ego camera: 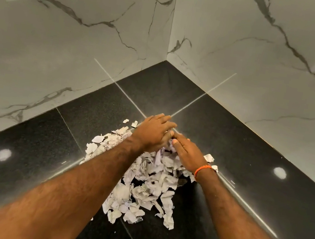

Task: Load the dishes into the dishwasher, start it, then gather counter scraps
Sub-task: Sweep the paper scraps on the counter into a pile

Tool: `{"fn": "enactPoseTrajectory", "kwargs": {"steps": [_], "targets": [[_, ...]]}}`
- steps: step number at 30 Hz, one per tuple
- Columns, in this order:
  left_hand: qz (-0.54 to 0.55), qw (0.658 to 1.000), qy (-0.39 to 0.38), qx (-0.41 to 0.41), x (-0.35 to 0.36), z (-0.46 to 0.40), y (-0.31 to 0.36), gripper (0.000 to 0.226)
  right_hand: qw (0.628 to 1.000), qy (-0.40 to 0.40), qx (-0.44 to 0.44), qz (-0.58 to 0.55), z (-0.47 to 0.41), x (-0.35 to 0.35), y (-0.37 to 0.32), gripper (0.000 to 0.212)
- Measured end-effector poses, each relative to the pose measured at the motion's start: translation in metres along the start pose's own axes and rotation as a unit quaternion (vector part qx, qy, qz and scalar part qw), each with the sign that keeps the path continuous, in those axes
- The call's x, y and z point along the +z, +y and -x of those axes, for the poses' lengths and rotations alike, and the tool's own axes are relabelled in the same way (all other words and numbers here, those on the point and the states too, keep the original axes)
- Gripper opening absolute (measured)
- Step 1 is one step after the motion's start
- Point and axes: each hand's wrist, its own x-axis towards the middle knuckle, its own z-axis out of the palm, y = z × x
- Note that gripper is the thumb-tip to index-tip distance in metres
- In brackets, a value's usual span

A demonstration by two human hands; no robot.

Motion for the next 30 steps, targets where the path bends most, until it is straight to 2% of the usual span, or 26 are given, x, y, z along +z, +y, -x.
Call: {"fn": "enactPoseTrajectory", "kwargs": {"steps": [2, 4, 5, 7, 9, 12, 15, 17, 19, 21, 23, 25, 27, 30], "targets": [[0.005, 0.996, -0.085, 0.033, 0.003, -0.011, 0.007, 0.047, 0.995, 0.094, -0.004, -0.023, 0.013, -0.013, -0.004, 0.033], [-0.024, 0.986, -0.163, 0.037, 0.007, -0.012, 0.015, 0.051, 0.971, 0.231, 0.045, 0.043, 0.023, -0.021, 0.007, 0.030], [-0.050, 0.981, -0.187, 0.035, 0.009, -0.009, 0.019, 0.052, 0.956, 0.267, 0.081, 0.088, 0.027, -0.024, 0.016, 0.032], [-0.090, 0.976, -0.194, 0.028, 0.013, 0.003, 0.020, 0.054, 0.947, 0.230, 0.166, 0.151, 0.034, -0.021, 0.037, 0.043], [-0.082, 0.984, -0.157, 0.016, 0.014, 0.012, 0.013, 0.048, 0.948, 0.173, 0.199, 0.178, 0.040, -0.006, 0.048, 0.057], [-0.028, 0.998, -0.047, 0.023, 0.002, 0.029, 0.000, 0.031, 0.967, 0.181, 0.135, 0.121, 0.043, 0.021, 0.029, 0.068], [0.020, 0.997, 0.075, 0.008, -0.016, 0.053, -0.012, 0.029, 0.988, 0.146, 0.048, 0.019, 0.036, 0.036, 0.004, 0.054], [0.016, 0.990, 0.135, -0.048, -0.020, 0.075, -0.025, 0.036, 0.988, 0.151, 0.030, 0.001, 0.030, 0.039, 0.002, 0.058], [-0.037, 0.973, 0.162, -0.163, -0.015, 0.100, -0.035, 0.051, 0.985, 0.168, 0.038, 0.016, 0.026, 0.040, 0.006, 0.070], [-0.052, 0.942, 0.127, -0.306, -0.006, 0.123, -0.042, 0.071, 0.987, 0.146, 0.041, 0.056, 0.023, 0.044, 0.004, 0.078], [-0.009, 0.921, 0.083, -0.382, 0.006, 0.138, -0.044, 0.089, 0.988, 0.123, 0.027, 0.084, 0.020, 0.052, -0.003, 0.079], [0.031, 0.922, 0.085, -0.376, 0.019, 0.146, -0.042, 0.092, 0.989, 0.110, 0.011, 0.096, 0.017, 0.061, -0.012, 0.081], [0.099, 0.928, 0.114, -0.340, 0.028, 0.145, -0.037, 0.080, 0.990, 0.101, 0.010, 0.099, 0.013, 0.069, -0.017, 0.083], [0.222, 0.915, 0.171, -0.291, 0.037, 0.136, -0.027, 0.063, 0.990, 0.106, 0.005, 0.093, 0.010, 0.080, -0.029, 0.078]]}}
